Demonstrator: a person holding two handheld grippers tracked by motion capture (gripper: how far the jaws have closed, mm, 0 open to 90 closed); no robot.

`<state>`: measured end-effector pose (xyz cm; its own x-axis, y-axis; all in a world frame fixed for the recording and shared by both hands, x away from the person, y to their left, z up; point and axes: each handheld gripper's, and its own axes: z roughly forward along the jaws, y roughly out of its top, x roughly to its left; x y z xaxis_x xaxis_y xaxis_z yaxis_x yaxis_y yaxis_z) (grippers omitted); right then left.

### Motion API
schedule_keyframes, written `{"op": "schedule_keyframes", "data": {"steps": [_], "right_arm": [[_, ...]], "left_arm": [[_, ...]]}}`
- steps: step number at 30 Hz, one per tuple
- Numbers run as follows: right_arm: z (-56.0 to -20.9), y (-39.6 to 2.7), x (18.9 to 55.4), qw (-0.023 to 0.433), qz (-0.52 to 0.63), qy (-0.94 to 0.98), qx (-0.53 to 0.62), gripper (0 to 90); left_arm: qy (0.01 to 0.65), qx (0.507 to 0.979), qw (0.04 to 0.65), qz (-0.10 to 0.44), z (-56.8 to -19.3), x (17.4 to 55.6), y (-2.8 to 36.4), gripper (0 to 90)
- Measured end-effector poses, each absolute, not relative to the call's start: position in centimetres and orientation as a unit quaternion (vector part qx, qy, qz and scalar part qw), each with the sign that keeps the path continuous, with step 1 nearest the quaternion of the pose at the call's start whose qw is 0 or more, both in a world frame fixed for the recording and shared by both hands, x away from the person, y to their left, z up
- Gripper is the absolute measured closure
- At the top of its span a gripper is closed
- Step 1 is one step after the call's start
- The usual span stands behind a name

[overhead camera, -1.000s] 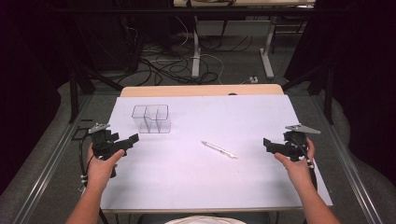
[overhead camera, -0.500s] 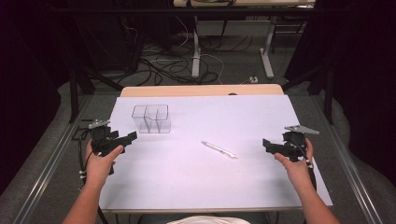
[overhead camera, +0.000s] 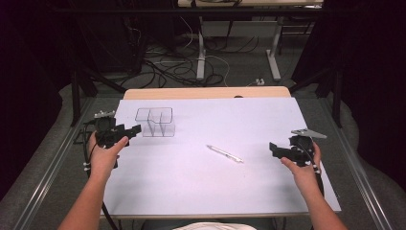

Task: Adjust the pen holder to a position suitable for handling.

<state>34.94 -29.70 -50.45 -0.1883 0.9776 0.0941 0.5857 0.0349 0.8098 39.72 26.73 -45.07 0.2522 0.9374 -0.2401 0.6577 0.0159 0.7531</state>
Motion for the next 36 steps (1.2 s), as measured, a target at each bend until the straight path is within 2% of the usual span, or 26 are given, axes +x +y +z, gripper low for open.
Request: {"op": "schedule_keyframes", "data": {"steps": [3, 19, 36], "right_arm": [[-50.4, -29.8, 34.9, 0.252, 0.379, 0.670, 0.586, 10.0], [-50.3, -29.4, 34.8, 0.255, 0.378, 0.677, 0.577, 11.2], [-50.6, -28.8, 34.8, 0.252, 0.382, 0.685, 0.566, 6.9]], "left_arm": [[0.587, 0.684, 0.398, 0.171, -44.4, 40.4, 26.8, 31.4], [0.603, 0.671, 0.393, 0.180, -42.9, 43.4, 26.9, 31.9], [0.632, 0.665, 0.366, 0.153, -43.8, 46.3, 27.1, 46.6]]}}
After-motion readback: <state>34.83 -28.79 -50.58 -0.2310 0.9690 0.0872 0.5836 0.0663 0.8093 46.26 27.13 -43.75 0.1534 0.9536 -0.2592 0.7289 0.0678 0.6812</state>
